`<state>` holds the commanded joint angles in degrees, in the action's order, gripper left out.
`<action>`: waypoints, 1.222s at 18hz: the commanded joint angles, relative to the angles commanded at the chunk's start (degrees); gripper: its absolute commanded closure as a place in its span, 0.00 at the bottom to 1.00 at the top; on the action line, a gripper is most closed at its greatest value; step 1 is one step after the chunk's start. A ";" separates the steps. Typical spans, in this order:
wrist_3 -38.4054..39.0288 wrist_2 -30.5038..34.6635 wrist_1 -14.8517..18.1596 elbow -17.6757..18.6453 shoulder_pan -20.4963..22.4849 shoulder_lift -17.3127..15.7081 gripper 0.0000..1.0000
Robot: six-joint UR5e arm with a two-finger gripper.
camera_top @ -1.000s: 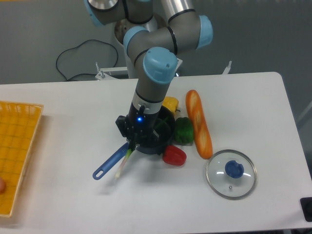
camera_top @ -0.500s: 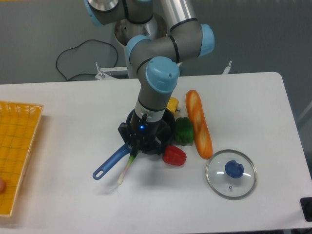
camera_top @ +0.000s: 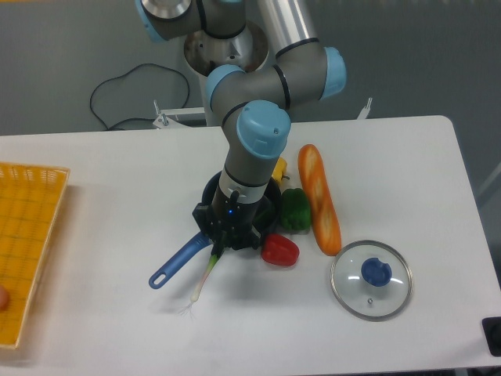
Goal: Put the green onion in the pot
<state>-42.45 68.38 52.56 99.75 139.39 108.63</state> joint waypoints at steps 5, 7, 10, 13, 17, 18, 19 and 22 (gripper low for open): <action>-0.80 0.00 0.09 0.44 0.18 0.00 1.00; -0.88 0.17 0.09 0.53 0.18 0.09 1.00; -1.85 1.67 0.00 0.97 0.18 0.17 1.00; -3.07 1.67 -0.44 1.41 0.61 0.26 1.00; -3.34 1.58 -3.16 2.29 1.06 0.18 1.00; -3.34 1.58 -3.25 2.29 1.06 0.18 1.00; -3.43 1.58 -3.25 2.29 1.14 0.26 1.00; -3.52 1.58 -3.34 2.37 1.14 0.26 1.00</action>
<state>-45.97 69.96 49.22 102.13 140.54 108.90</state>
